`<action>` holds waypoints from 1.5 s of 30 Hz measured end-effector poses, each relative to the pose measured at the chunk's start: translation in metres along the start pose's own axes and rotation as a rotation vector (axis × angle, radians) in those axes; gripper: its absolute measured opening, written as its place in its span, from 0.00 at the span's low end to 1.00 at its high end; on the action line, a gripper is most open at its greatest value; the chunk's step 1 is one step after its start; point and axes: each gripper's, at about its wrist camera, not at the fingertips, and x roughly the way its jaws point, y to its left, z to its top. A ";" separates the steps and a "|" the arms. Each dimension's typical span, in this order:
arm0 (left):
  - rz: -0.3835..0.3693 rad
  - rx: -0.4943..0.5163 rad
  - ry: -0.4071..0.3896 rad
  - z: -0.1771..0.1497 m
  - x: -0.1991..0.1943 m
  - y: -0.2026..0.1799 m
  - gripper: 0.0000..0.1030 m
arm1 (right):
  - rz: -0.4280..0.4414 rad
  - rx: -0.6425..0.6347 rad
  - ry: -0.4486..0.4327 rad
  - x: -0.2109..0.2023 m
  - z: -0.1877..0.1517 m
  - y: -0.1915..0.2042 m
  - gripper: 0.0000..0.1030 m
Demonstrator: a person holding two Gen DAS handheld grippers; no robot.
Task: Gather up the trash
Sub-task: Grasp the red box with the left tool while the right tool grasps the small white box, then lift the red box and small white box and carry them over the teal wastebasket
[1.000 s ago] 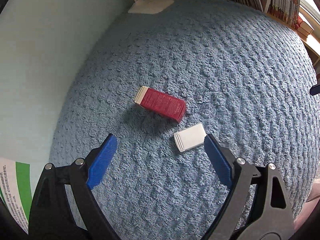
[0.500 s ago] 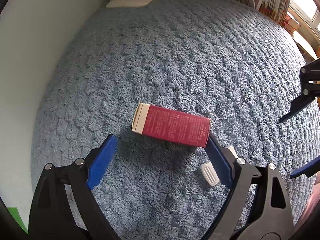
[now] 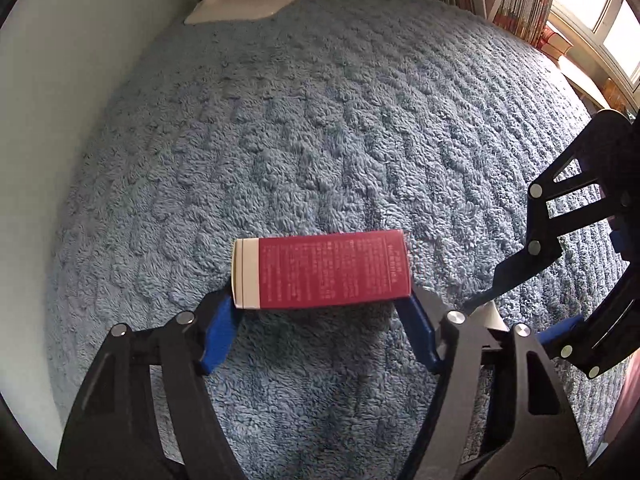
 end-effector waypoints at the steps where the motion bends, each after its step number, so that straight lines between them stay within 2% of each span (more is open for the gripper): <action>1: 0.003 0.001 -0.002 0.000 0.000 0.001 0.66 | 0.000 0.001 -0.002 0.000 0.000 0.001 0.32; 6: 0.023 -0.002 -0.014 -0.005 -0.005 0.002 0.65 | 0.011 0.018 -0.003 -0.003 -0.007 0.003 0.31; 12: 0.056 -0.008 -0.017 -0.010 -0.020 -0.021 0.65 | 0.021 0.053 -0.004 -0.017 -0.023 -0.009 0.31; 26: 0.087 -0.011 -0.024 0.004 -0.036 -0.060 0.65 | -0.012 0.136 -0.027 -0.065 -0.072 -0.021 0.31; 39: 0.094 -0.028 -0.005 0.008 -0.034 -0.112 0.65 | -0.079 0.239 -0.035 -0.121 -0.147 -0.038 0.31; 45: 0.082 -0.044 0.005 0.003 -0.038 -0.139 0.65 | -0.113 0.292 -0.048 -0.143 -0.180 -0.018 0.31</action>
